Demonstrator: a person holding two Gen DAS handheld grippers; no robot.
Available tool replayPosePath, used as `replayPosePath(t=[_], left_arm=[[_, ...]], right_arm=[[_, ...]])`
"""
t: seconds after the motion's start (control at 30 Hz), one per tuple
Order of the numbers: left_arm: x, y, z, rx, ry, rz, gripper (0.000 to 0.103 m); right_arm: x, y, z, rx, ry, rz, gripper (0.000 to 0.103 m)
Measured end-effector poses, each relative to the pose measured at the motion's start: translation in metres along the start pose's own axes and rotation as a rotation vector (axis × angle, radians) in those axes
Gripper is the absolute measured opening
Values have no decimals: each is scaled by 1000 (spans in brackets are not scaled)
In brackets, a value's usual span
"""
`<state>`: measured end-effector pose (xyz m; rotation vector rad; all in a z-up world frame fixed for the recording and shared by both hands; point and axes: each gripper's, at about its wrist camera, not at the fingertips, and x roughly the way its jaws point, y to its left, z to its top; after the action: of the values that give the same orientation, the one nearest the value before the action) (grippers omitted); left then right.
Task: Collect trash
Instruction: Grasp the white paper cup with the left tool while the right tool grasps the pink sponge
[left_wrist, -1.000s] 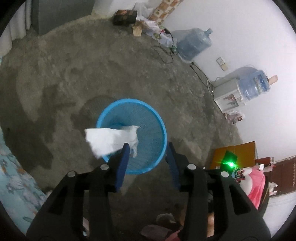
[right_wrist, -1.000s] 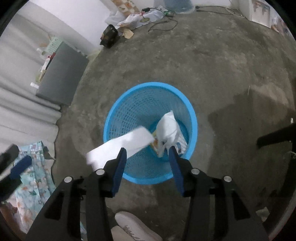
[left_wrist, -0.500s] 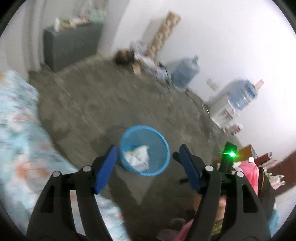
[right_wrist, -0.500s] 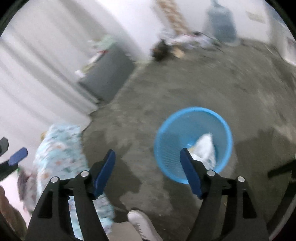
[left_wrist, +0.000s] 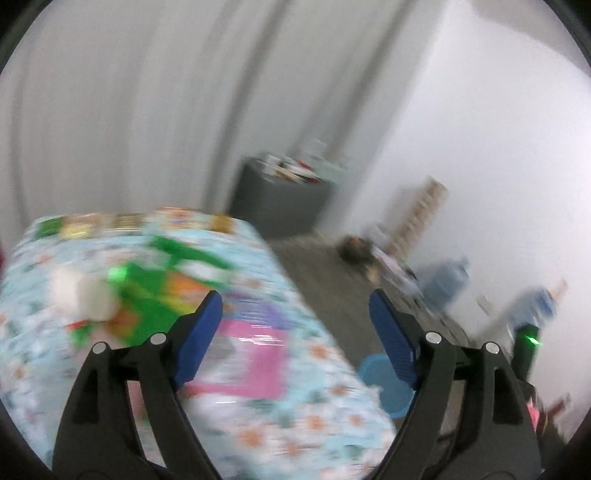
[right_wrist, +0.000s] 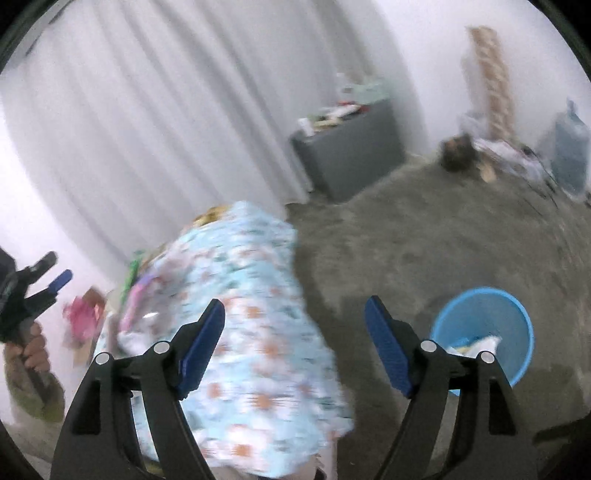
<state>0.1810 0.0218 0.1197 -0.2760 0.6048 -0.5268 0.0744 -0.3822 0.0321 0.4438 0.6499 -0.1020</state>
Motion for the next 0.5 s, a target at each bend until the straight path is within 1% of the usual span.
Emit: replayPosePath(t=[0.1,0.13,0.2,0.3,0.33,0.43,0.5], left_arm=[[-25,56,1,-117,-28,61,77],[-33,82,0,-182,-33,73,77],[-39,111,-2,-256,-32,79,77],[-47,161,-9,-386,-40,71,77],[-43,173,-9,-415,-41,68,77],[-36,210,-10,-497,-41,57,77],[-24,234,-10,-545,-32,37,77]], right_arm=[[7,48,8,-82,22,70,76],[10,63,9,-108,30,91,76],[20,97,11,-159,56,137,76],[39,148,10,-224,104,215,76],[48,168,9,-248,127,249,76],[64,209,3,-289,182,317,76],[80,239,-6,-307,233,374,76]])
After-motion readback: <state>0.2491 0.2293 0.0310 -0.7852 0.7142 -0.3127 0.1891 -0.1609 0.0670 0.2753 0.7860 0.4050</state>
